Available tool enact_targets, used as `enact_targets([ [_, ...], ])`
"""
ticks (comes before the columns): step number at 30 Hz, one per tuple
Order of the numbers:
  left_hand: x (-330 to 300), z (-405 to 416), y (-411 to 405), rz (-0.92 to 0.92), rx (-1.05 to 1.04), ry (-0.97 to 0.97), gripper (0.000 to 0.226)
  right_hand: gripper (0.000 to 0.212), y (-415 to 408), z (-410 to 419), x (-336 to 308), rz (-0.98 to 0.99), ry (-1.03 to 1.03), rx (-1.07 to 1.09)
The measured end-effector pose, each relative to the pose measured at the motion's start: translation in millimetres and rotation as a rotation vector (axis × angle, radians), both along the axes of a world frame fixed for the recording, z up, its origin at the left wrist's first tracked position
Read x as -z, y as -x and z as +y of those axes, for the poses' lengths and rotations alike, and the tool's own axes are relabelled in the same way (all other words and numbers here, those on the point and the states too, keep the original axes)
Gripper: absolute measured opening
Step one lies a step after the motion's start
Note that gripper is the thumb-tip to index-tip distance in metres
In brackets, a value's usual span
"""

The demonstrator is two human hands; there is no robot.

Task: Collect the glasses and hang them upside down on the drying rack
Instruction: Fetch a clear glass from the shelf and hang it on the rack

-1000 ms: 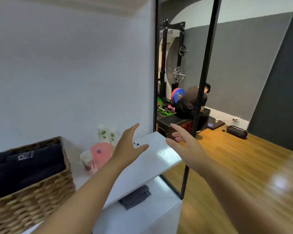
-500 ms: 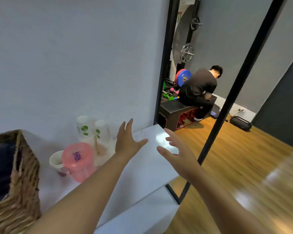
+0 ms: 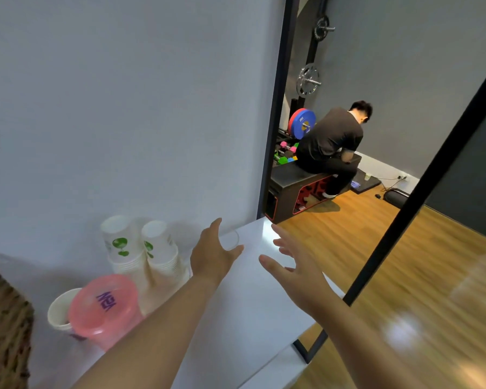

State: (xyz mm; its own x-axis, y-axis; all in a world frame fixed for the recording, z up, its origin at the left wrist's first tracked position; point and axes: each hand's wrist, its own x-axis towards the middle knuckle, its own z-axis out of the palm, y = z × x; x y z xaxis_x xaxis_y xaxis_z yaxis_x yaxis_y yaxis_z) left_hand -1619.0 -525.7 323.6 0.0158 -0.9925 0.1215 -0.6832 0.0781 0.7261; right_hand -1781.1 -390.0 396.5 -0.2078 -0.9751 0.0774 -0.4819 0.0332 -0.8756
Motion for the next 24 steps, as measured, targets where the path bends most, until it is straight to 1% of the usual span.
enact_targets([
  [5, -23.3, 11.7, -2.4, 0.057, 0.007, 0.046, 0.099, 0.079, 1.6, 2.7, -2.1, -0.024, 0.002, -0.008],
  [7, -46.6, 22.5, -3.1, 0.083, 0.022, 0.073, 0.100, 0.078, 5.9, 8.4, -9.1, -0.024, 0.011, -0.026],
  [11, -107.4, 60.5, -2.9, 0.093, 0.023, 0.150, 0.097, 0.086, 11.1, 26.6, -38.6, -0.076, 0.054, -0.097],
  [15, -176.0, 127.6, -7.4, 0.096, 0.036, 0.249, 0.096, 0.092, 5.9, 53.6, -79.0, -0.170, 0.134, -0.197],
  [19, -235.8, 202.6, -13.5, 0.026, -0.006, 0.320, 0.094, 0.098, -3.3, 92.3, -110.0, -0.252, 0.197, -0.320],
  [24, -287.4, 292.4, -19.5, -0.050, -0.088, 0.356, 0.095, 0.099, -26.4, 147.4, -138.5, -0.319, 0.276, -0.469],
])
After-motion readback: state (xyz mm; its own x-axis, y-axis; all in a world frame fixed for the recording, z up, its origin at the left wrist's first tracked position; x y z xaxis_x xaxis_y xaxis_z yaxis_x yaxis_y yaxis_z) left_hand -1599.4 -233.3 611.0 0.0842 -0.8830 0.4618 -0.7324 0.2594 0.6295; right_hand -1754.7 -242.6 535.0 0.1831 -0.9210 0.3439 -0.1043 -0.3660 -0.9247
